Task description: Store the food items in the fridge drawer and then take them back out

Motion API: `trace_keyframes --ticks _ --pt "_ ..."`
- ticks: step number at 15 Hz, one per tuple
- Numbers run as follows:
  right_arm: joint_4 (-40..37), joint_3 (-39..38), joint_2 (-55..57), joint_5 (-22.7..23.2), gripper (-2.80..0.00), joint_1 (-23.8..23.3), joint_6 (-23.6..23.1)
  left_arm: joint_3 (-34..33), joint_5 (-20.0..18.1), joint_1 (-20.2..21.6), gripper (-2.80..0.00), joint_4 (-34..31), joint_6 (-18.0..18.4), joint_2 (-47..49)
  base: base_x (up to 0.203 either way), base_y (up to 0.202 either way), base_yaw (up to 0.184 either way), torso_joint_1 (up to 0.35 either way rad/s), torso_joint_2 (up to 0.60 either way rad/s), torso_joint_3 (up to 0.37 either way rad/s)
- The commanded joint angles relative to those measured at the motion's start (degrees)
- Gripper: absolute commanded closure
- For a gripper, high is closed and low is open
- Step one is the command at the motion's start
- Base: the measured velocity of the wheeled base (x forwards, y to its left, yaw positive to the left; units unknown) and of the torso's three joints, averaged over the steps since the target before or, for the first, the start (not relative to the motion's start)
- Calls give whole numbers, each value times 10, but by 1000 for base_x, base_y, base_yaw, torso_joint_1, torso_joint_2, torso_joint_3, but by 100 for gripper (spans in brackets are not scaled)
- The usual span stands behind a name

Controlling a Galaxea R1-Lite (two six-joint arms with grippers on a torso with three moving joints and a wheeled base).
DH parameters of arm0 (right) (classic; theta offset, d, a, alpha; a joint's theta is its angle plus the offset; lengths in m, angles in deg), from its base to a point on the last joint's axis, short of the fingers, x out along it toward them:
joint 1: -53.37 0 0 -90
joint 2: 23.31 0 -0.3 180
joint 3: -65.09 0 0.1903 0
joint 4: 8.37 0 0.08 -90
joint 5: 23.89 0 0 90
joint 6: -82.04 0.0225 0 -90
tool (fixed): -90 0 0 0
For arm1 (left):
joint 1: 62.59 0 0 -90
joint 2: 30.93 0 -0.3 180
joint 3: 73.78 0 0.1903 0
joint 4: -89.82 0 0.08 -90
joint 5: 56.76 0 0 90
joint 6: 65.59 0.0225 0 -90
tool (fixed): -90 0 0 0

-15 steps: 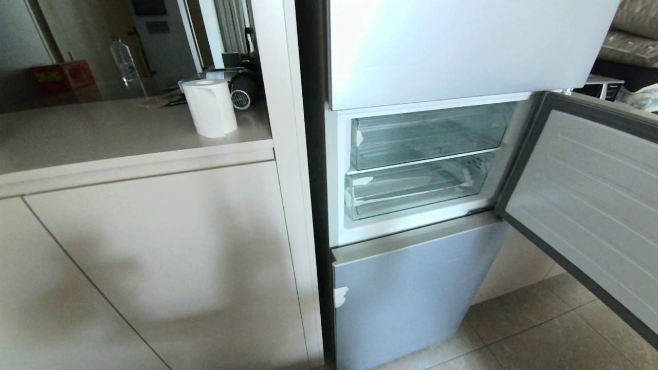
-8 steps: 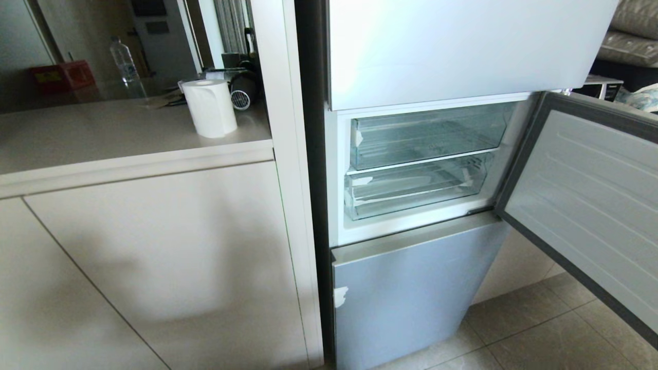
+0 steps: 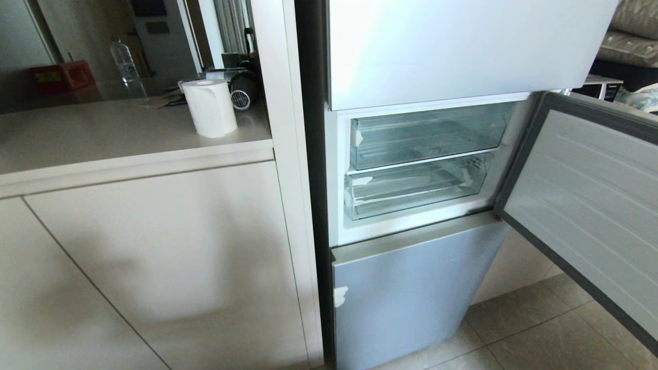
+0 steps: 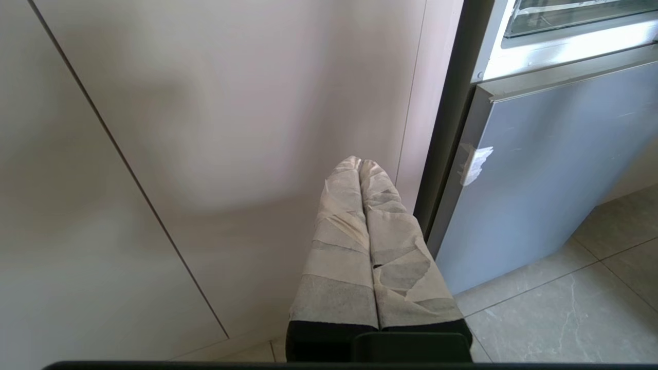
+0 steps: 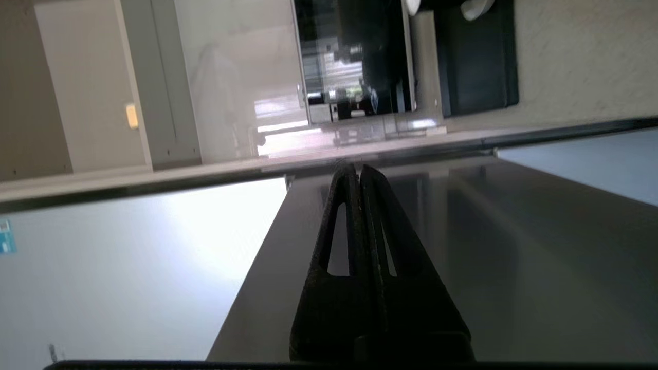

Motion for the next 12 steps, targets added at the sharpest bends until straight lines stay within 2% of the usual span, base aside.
trace_keyframes --ticks 1,4,9,12 --pt "5 -9 -43 9 0 6 7 0 0 0 0 0 0 0 0 0 0 0 0 0" --pt "9 8 -87 9 0 27 15 0 0 0 0 0 0 0 0 0 0 0 0 0" --pt "67 22 -112 9 0 45 84 0 0 0 0 0 0 0 0 0 0 0 0 0" --pt "77 39 -142 9 0 58 119 0 0 0 0 0 0 0 0 0 0 0 0 0"
